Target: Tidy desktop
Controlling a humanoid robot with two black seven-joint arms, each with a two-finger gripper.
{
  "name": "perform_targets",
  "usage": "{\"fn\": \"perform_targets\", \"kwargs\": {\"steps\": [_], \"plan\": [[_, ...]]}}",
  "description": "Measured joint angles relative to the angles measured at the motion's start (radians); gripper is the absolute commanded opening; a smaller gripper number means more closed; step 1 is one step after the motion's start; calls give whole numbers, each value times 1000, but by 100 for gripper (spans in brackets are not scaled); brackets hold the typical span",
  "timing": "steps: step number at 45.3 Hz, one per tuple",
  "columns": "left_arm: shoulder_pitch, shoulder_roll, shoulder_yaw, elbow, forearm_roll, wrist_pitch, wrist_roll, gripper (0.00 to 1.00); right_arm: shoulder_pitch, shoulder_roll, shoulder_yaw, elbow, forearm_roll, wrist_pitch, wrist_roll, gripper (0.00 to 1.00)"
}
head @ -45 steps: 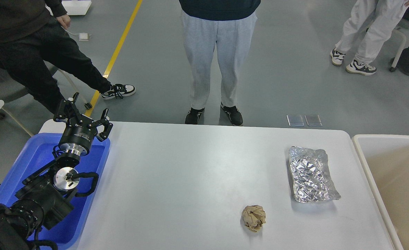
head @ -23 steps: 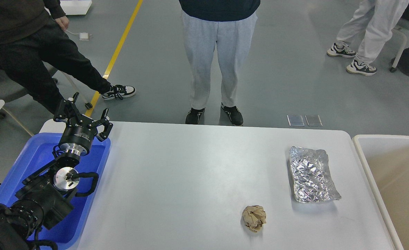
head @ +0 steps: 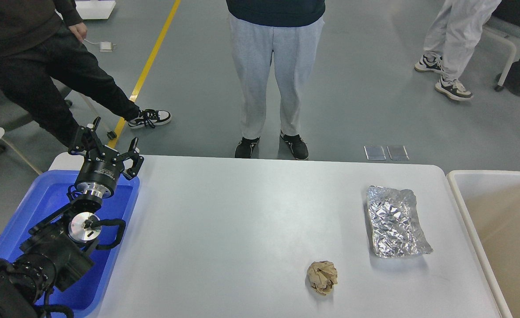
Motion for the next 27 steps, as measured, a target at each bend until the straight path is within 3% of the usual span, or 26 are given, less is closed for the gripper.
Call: {"fn": "perform_targets", "kwargs": {"steps": [9, 18, 27], "plan": [[0, 0, 0, 0, 0, 0, 0, 100, -11, -88, 200, 206, 107, 21, 45, 100], [0, 0, 0, 0, 0, 0, 0, 100, -117, -216, 529, 605, 136, 26, 70, 100], [0, -1, 0, 0, 0, 0, 0, 100, -234, -237, 750, 903, 52, 10, 90, 100]]}}
